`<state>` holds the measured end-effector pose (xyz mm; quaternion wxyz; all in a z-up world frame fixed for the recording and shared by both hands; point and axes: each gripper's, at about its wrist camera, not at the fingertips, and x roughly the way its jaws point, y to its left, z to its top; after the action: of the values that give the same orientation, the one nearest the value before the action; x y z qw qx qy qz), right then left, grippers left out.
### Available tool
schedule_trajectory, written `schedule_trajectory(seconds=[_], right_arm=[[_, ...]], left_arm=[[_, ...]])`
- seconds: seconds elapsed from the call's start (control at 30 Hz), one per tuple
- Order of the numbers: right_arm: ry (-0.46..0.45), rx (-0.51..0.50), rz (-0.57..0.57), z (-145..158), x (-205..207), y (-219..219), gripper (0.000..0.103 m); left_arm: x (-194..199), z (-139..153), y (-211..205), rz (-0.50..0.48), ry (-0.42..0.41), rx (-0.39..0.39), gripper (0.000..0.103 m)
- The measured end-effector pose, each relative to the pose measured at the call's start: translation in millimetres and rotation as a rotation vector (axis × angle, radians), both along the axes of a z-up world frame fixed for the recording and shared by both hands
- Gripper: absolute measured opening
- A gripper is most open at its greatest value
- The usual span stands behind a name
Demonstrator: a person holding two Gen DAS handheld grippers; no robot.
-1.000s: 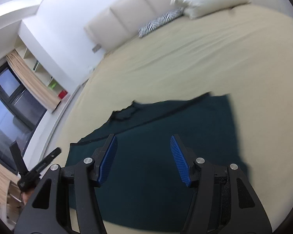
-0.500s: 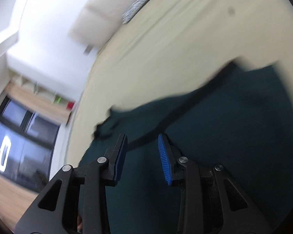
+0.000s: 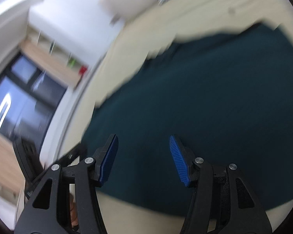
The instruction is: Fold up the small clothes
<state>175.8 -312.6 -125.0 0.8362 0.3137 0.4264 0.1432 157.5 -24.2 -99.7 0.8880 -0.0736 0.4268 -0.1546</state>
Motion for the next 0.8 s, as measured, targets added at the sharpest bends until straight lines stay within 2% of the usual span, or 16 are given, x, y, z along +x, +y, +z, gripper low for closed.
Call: schedule_trajectory(seconds=[0.07,0.17,0.2,0.27,0.33,0.43,0.53,0.57,0.63,0.67,0.7,0.73,0.8], right_arm=[[-0.072,-0.056,-0.022,0,-9,1,0.052],[-0.021,0.038,-0.126,-5,-12,-43,0.048],[-0.016,0.015,-0.187,-3,-19,-63,0.048],[-0.006,-0.018,-0.309,0,-36,-108,0.046],[0.018,-0.044,-0.43,5,-57,-145,0.04],[0.032,-0.135,-0.573,22,-82,-170,0.044],[-0.041,-0.226,-0.534,48,-83,-152,0.045],[-0.07,-0.26,-0.501,60,-84,-137,0.049],[-0.163,-0.311,-0.409,75,-67,-95,0.057],[-0.22,-0.346,-0.359,83,-59,-76,0.066],[-0.26,-0.369,-0.322,86,-51,-59,0.079],[-0.295,-0.381,-0.275,89,-40,-43,0.085],[-0.311,-0.358,-0.203,89,-20,-24,0.089]], left_arm=[[-9,-2,3,-0.008,-0.009,0.016,0.062],[-9,5,16,0.02,0.015,-0.017,0.06],[-8,5,21,0.03,0.024,-0.031,0.058],[-10,6,32,0.049,0.043,-0.058,0.046],[-19,13,47,0.081,0.039,-0.079,0.045],[-30,31,65,0.131,-0.003,-0.076,0.048],[-32,51,65,0.14,-0.057,-0.072,0.054],[-29,57,59,0.13,-0.065,-0.071,0.055],[-23,64,48,0.104,-0.077,-0.077,0.057],[-20,66,39,0.086,-0.086,-0.071,0.057],[-15,66,31,0.075,-0.092,-0.065,0.057],[-11,65,25,0.064,-0.097,-0.065,0.058],[1,57,14,0.059,-0.089,-0.059,0.064]])
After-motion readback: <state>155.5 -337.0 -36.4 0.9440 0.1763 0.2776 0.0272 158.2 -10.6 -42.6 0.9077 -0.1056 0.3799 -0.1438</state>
